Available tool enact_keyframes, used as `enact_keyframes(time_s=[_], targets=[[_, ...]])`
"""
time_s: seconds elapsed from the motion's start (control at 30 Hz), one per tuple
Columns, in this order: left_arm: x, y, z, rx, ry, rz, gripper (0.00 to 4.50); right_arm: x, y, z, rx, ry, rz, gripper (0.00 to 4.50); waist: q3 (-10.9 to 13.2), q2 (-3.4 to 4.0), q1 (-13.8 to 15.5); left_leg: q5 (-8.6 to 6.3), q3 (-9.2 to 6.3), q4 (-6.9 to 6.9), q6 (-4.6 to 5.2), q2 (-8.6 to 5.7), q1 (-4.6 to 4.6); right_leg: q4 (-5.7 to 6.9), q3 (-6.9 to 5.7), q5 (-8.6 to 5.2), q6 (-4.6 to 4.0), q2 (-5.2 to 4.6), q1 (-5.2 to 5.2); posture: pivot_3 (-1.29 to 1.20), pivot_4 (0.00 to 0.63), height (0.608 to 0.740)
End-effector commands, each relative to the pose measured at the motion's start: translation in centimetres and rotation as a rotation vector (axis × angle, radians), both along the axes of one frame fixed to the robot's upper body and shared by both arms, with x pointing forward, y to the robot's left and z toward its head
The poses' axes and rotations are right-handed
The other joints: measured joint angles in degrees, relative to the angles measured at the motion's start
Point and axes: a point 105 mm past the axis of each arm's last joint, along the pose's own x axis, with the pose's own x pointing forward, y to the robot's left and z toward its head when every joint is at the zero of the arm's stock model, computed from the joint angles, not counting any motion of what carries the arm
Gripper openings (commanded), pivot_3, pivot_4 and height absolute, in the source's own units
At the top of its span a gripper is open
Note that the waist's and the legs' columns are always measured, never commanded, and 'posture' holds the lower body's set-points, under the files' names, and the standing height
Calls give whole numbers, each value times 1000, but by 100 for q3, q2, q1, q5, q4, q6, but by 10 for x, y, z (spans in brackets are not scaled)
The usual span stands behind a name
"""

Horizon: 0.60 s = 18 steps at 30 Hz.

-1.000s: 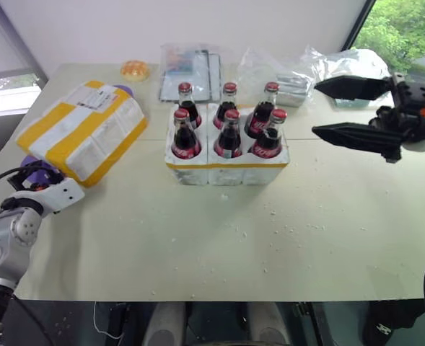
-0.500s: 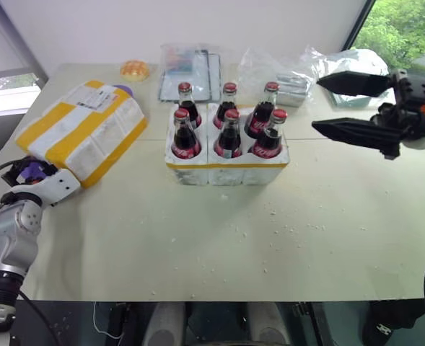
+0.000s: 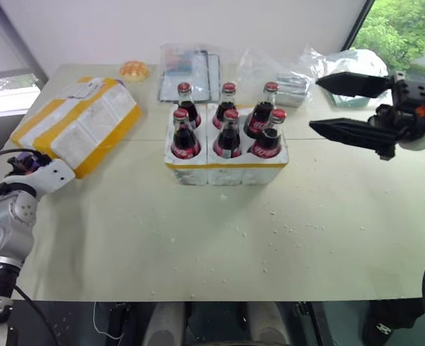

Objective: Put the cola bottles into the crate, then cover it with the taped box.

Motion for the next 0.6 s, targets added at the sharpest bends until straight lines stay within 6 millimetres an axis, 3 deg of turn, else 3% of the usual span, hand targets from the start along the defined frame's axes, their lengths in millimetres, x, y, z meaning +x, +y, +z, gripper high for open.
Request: enact_keyframes(time_s=[0.03, 0.2, 0.37, 0.5, 0.6], targets=[[-3, 11, 33, 34, -53, 15, 1090, -3, 0, 7, 4, -55, 0, 4500, 0, 0, 1, 0, 0, 0, 0, 0, 0, 0, 0, 0, 0, 0, 0, 0, 150, 737], [0, 15, 83, 65, -136, -23, 1090, 2, -9, 0, -5, 11, -20, 4500, -1, -2, 12, 0, -1, 0, 0, 0, -1, -1, -1, 0, 0, 0, -1, 0, 150, 737], [7, 3, 137, 105, -236, -117, 1090, 7, -16, -2, -20, -9, -66, 4500, 0, -3, 19, 0, 0, 1, 0, -1, -5, -3, -1, 0, 0, -1, 0, 0, 150, 737], [14, -31, 185, 140, -335, -292, 1090, 11, -19, -7, -41, -26, -90, 4500, 0, -4, 10, 0, 0, 1, 0, -1, -5, -2, -3, 0, 1, 1, 0, 0, 150, 737], [17, -64, 207, 123, -385, -453, 1090, 13, -20, -10, -51, -25, -108, 4500, 0, -4, 9, 0, 4, 1, 0, -2, -6, -2, -2, 4, 7, 0, 0, 0, 150, 737]])
